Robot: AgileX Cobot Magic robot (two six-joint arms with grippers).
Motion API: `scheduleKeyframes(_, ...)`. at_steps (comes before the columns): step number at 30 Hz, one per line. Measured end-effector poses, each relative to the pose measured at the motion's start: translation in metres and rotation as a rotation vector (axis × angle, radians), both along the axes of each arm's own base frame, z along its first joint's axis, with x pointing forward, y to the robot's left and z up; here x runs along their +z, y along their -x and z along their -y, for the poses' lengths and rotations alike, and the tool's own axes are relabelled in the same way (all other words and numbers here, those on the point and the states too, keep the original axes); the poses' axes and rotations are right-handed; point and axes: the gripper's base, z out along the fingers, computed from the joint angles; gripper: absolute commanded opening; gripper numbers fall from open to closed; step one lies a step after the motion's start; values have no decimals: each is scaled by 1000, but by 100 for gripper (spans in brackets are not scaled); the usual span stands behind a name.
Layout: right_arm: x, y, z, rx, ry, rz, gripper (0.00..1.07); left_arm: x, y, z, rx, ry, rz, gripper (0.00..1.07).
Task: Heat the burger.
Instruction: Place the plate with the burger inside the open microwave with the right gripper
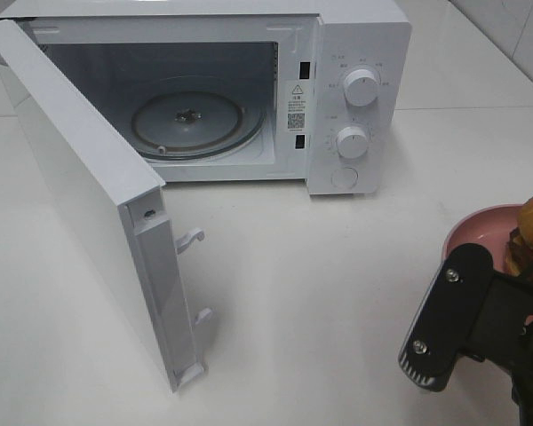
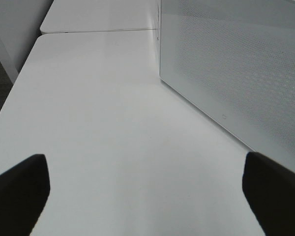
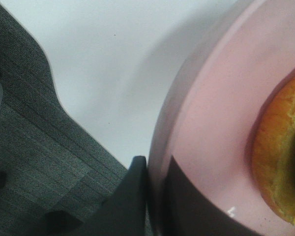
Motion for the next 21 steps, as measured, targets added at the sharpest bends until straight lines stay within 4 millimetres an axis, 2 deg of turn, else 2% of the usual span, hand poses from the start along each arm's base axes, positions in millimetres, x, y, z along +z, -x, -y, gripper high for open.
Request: scheduleKeyframes(21, 0, 2, -4, 76, 10, 6, 0, 0, 0, 0, 0, 0, 0, 100)
